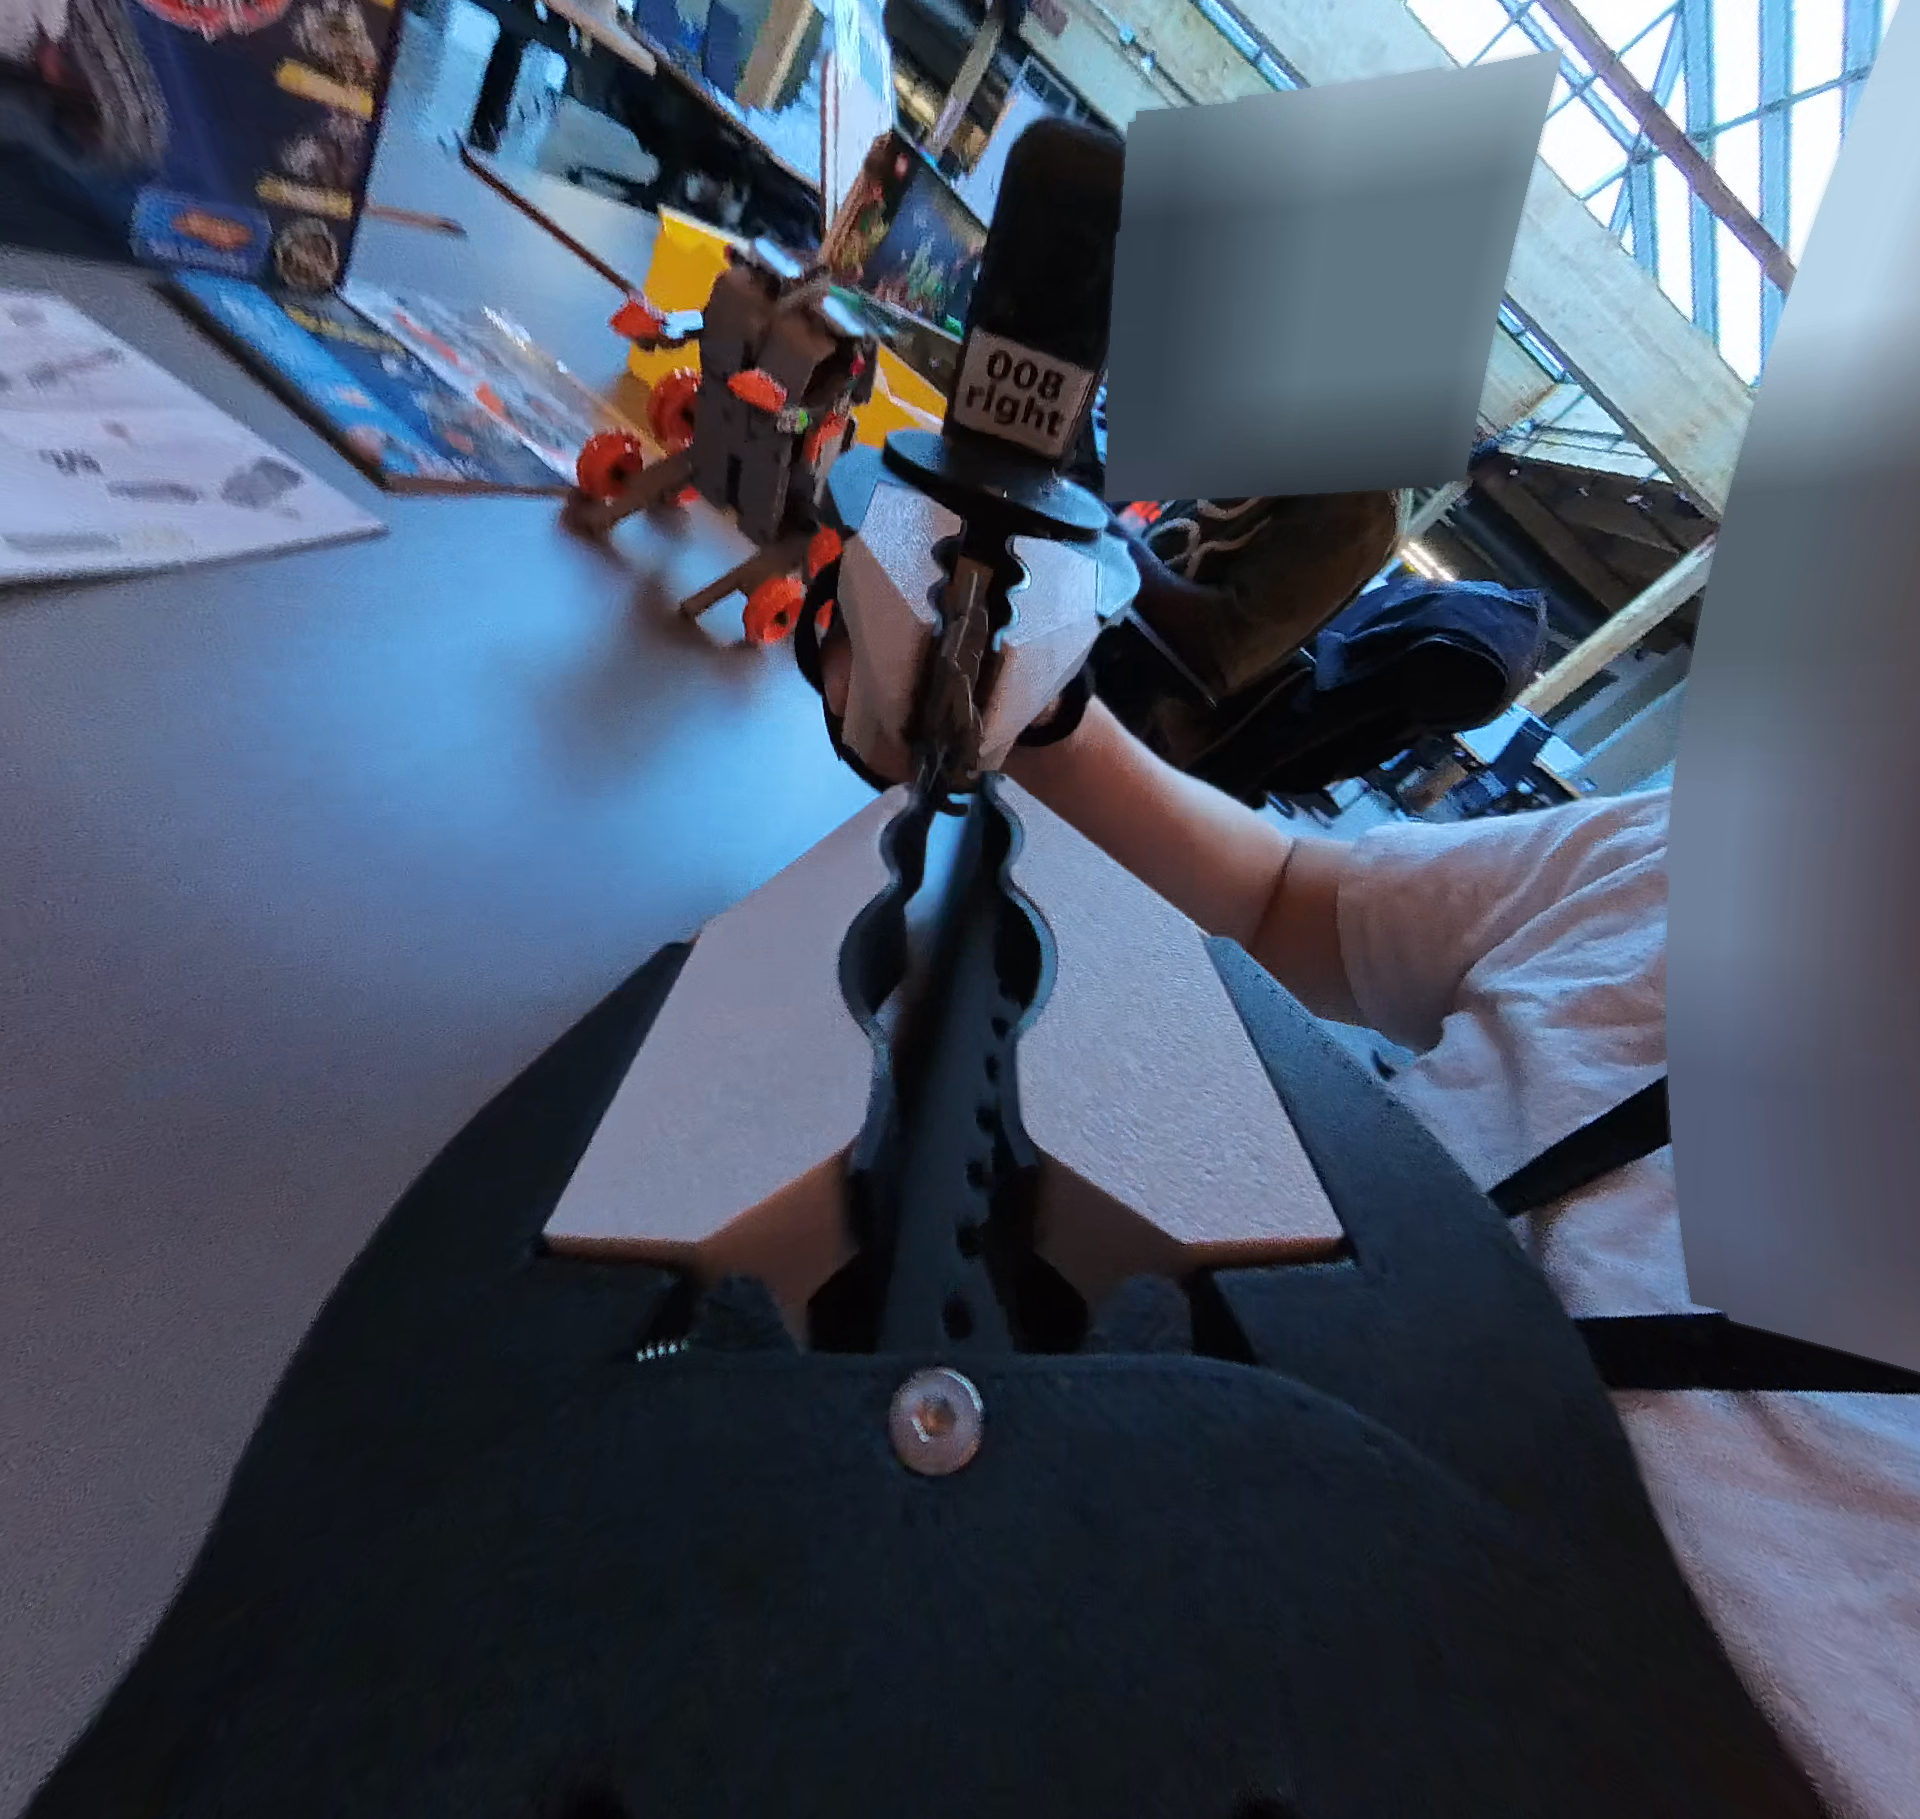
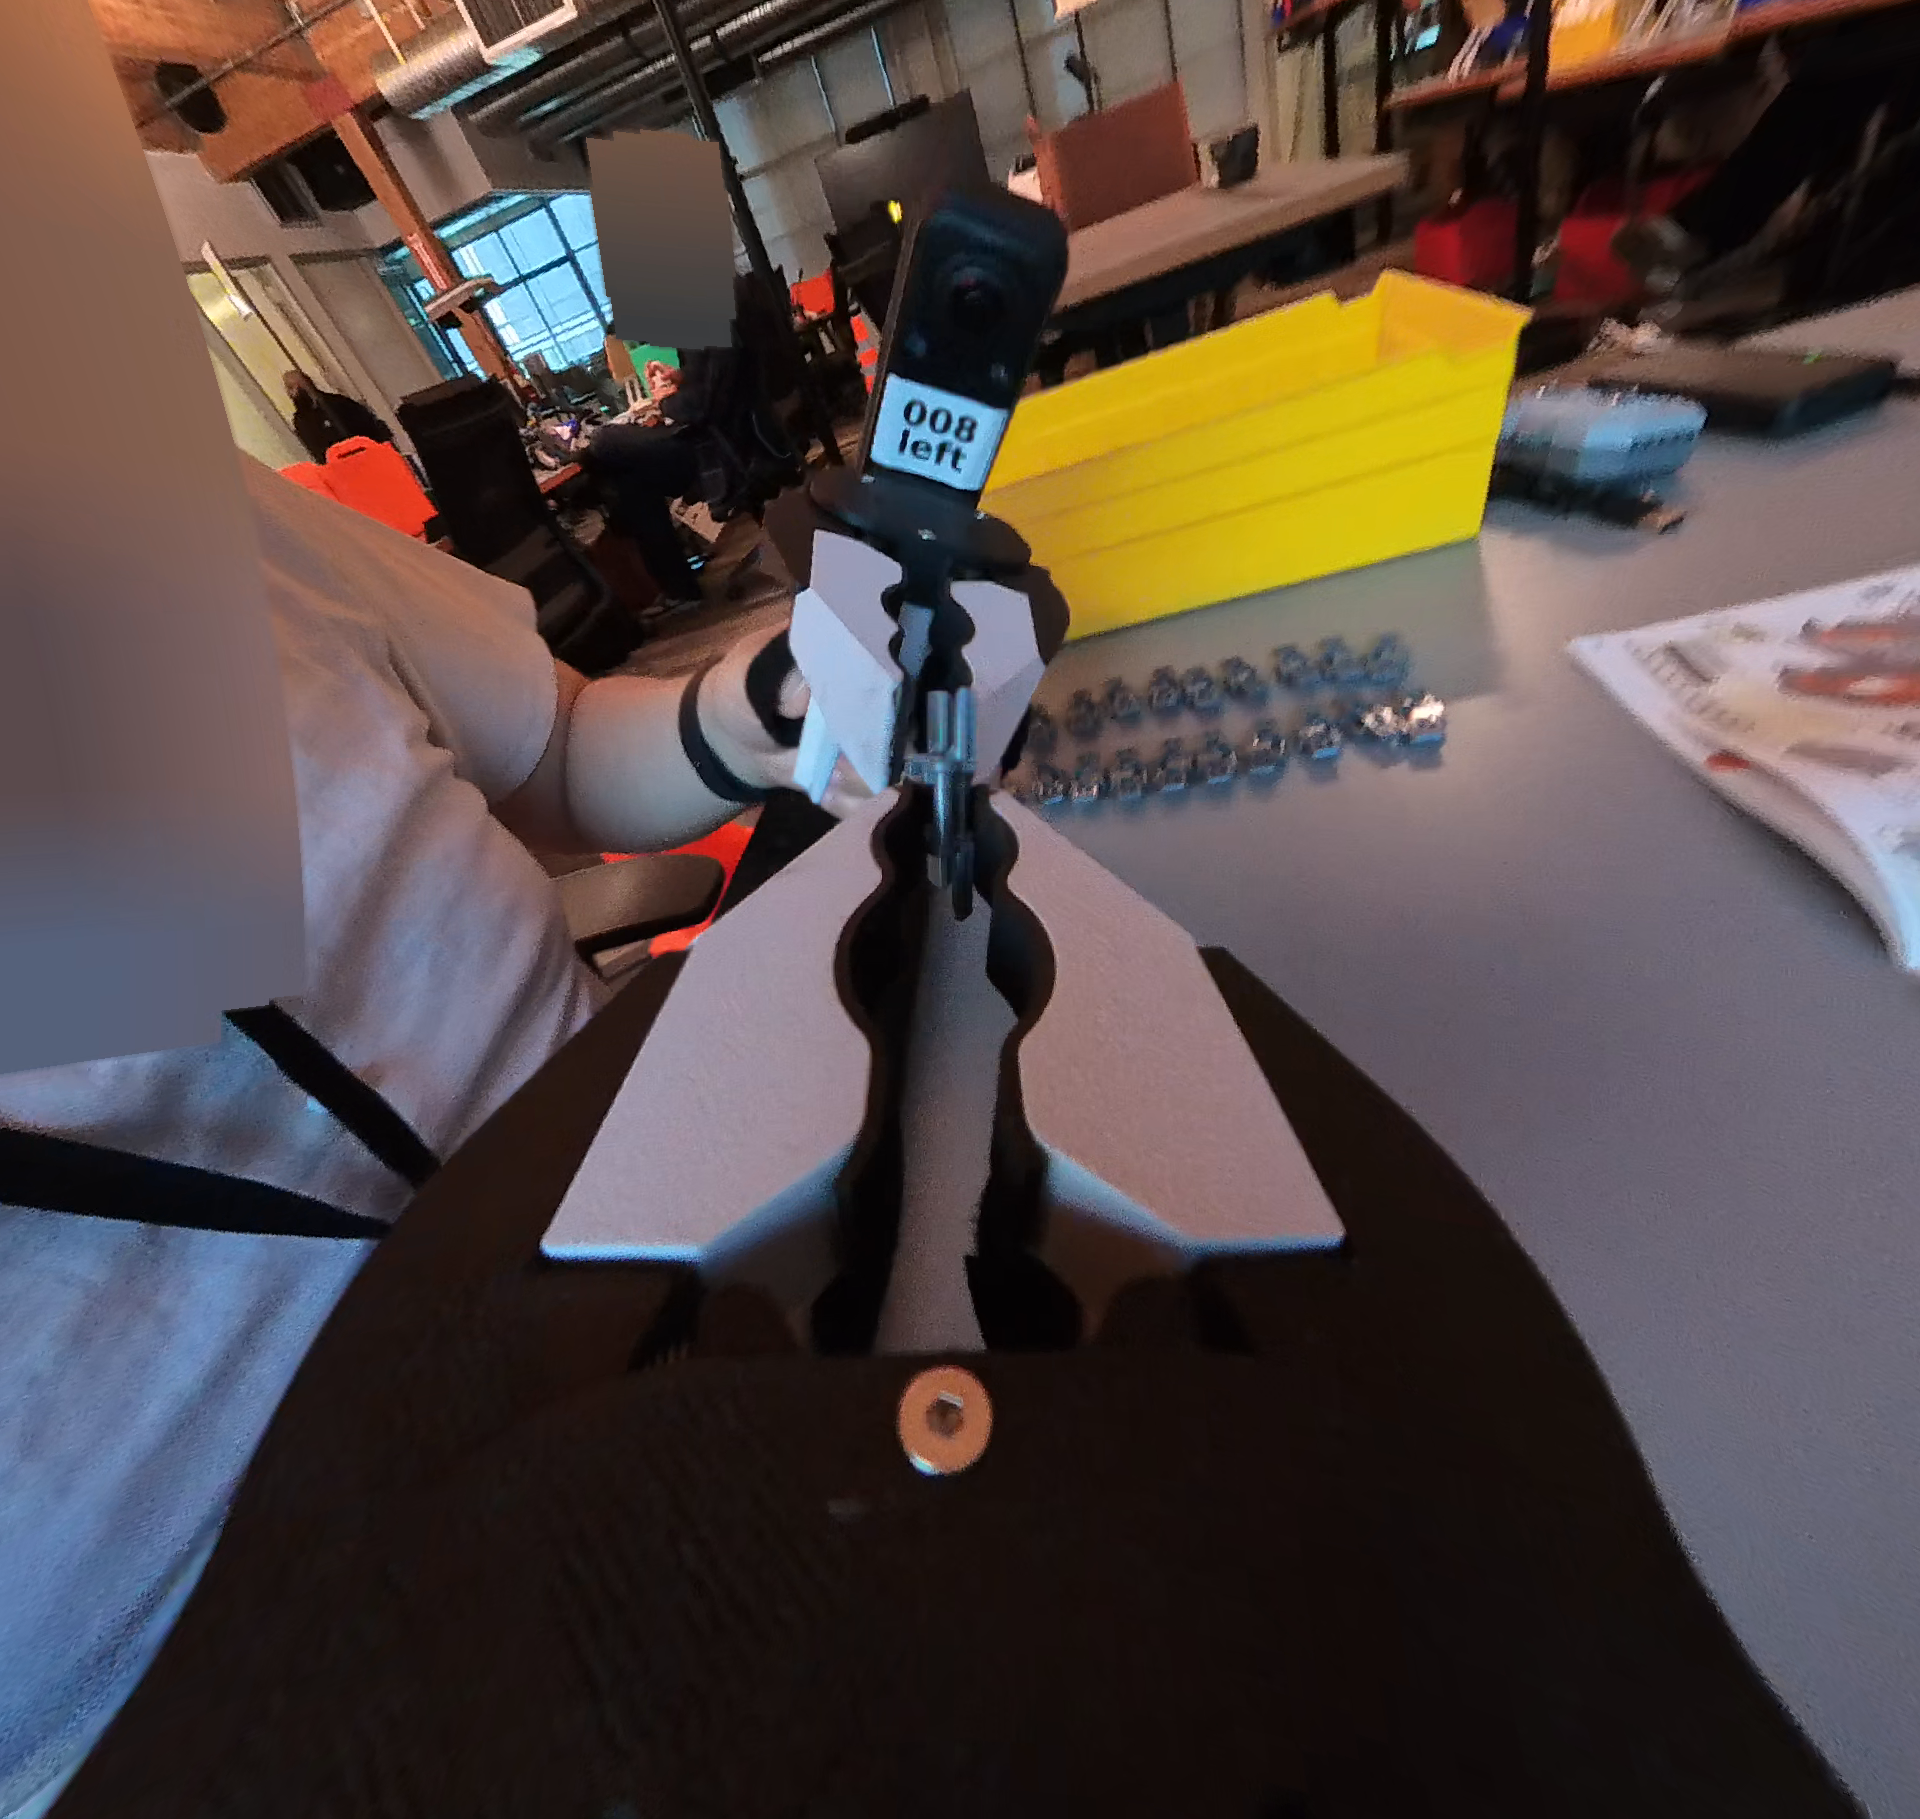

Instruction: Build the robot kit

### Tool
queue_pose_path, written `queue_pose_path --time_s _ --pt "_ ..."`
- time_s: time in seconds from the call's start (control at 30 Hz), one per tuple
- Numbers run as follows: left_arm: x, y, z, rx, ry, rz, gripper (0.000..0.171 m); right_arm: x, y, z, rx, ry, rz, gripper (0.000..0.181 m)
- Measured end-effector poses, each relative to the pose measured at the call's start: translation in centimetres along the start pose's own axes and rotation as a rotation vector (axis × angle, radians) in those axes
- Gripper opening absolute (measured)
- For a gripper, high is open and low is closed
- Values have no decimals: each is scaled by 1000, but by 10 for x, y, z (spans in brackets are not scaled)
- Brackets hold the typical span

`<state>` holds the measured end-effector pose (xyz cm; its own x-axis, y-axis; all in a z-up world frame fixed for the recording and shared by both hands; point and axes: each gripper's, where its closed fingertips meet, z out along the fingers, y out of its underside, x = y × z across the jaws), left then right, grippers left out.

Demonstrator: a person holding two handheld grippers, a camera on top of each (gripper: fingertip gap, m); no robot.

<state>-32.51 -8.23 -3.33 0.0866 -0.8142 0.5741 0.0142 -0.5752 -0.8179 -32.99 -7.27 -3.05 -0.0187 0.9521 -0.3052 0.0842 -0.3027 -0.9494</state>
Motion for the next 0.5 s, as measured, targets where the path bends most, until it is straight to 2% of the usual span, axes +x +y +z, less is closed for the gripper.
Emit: queue_pose_path --time_s 0.4,0.5 --pt "14 -13 2 45 -92 230 6 -13 -18 -4 81 59 -258 6" --pt "18 -12 2 34 -99 263 11 -14 -19 -5 77 84 -311 7"
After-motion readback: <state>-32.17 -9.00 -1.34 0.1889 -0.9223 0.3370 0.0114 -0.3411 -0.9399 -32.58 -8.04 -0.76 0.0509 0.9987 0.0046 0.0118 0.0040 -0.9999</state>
